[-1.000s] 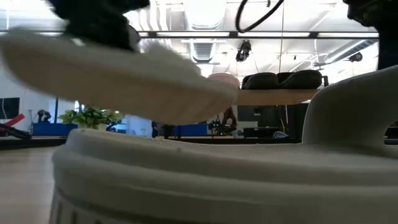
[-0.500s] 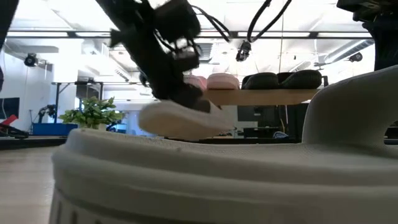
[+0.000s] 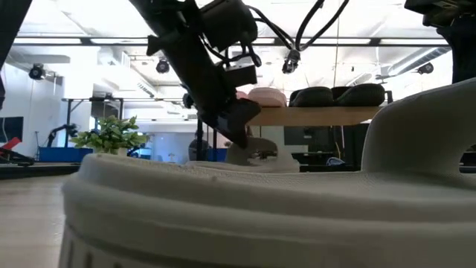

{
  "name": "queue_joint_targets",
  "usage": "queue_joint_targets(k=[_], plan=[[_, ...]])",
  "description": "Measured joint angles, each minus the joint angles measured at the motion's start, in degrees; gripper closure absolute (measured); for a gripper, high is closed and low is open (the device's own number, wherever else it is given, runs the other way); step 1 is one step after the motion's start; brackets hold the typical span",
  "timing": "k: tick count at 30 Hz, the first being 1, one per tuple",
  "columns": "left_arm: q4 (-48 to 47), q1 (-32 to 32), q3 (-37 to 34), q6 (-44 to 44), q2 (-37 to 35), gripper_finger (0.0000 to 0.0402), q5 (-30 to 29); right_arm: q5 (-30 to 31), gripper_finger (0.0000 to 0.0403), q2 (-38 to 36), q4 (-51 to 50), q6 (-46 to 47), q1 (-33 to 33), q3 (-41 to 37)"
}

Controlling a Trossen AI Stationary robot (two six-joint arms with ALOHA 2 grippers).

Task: Pick and place slides into the shelf
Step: Move the left gray slide toward the shelf, then move the bottom gray slide toward the shelf

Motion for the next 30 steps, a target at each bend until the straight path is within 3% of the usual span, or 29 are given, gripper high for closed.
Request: queue_joint_targets(k=[9, 17, 22, 26, 30], plan=[[-8.53, -0.91, -0.07, -0.10, -2.75, 0.0182, 6.43, -0.70, 0.0311, -1.92, 0.06, -4.28, 0.02, 0.00], [-11.79, -1.89, -0.37, -0.06, -5.33, 0.0178, 8.21, -3.99, 0.0313, -4.30, 1.23, -6.87, 0.27, 0.00], [-16.08, -5.09, -3.08, 1.56, -10.46, 0.0178, 13.41, -11.83, 0.0316, -5.49, 12.80, -15.25, 1.58, 0.00], [-13.38, -8.30, -6.88, 1.88, -15.27, 0.0178, 18.10, -13.09, 0.0325, -4.60, 21.87, -16.08, 2.70, -0.47], [-4.25, -11.65, -11.98, 1.55, -19.47, 0.0178, 23.94, -13.03, 0.0333, -1.98, 23.68, -15.68, 2.89, -0.90]])
